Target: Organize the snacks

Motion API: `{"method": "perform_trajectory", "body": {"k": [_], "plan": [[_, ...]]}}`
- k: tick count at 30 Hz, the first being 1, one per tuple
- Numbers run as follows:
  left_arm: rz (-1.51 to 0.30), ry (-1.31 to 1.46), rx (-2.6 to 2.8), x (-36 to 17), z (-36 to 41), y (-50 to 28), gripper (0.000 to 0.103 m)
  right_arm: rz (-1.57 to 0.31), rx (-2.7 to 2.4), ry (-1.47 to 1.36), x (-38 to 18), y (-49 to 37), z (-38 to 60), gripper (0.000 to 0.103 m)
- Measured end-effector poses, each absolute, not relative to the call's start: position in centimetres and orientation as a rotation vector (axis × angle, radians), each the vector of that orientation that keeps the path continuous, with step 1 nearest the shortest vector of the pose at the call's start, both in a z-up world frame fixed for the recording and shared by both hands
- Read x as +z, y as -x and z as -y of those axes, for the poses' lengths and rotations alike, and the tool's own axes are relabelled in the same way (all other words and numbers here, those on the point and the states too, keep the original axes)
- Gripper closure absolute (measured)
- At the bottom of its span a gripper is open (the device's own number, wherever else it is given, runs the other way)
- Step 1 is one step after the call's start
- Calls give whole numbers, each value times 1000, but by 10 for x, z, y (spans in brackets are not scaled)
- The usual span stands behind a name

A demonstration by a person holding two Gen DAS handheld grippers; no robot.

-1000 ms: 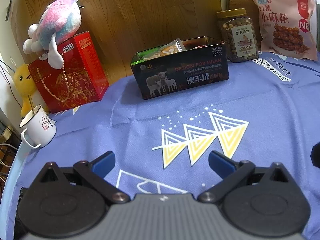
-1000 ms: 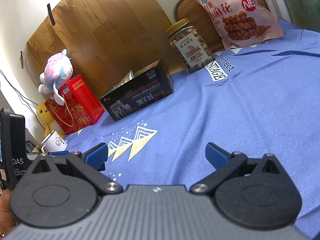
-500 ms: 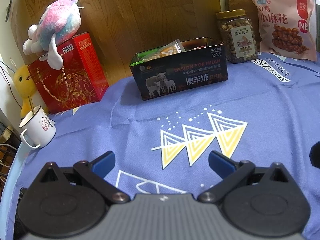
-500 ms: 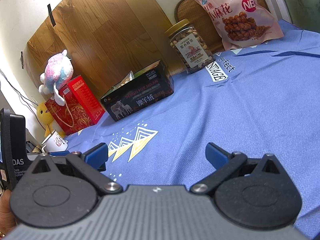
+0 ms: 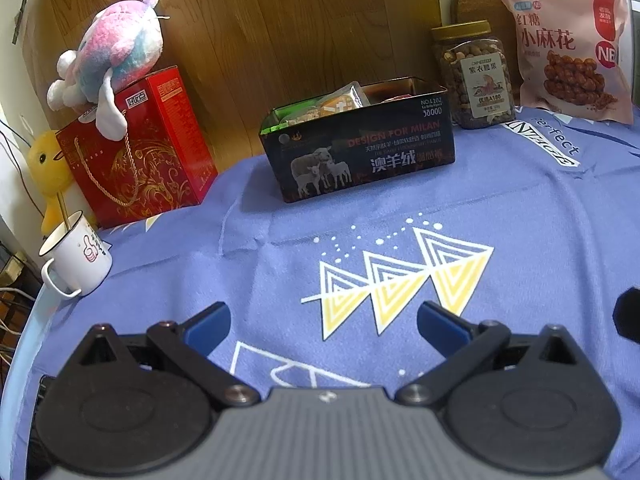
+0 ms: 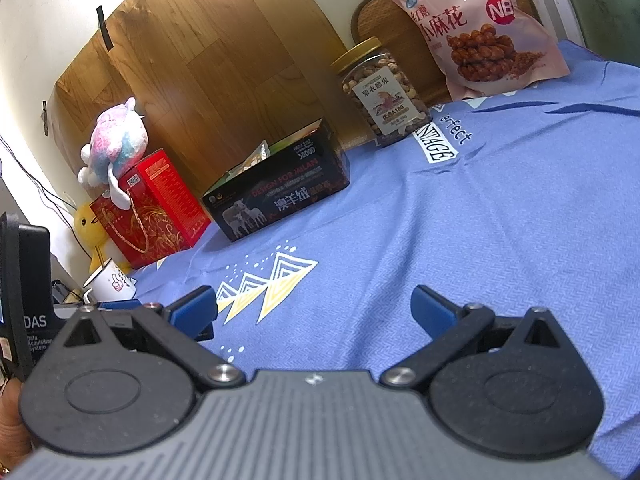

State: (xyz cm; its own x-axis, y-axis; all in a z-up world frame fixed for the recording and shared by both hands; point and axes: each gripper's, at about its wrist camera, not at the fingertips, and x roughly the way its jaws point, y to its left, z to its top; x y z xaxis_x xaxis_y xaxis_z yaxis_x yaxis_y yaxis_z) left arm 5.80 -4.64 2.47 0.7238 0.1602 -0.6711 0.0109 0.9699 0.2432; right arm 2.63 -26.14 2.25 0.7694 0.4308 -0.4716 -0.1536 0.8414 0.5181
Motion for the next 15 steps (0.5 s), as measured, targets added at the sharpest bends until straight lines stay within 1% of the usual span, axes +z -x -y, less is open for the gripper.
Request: {"method": "perform_trajectory", "body": {"k": [7,12,15], "plan": [[-755,-241,85,25,47,-58,0,-618,331,-479,22,-26,261,0],[-712,-251,64,27,51,-52,0,-619,332,-481,21,-27,262,0],[-723,-237,53,27,51,-54,0,-619,331,-481,21,-27,262,0]]}}
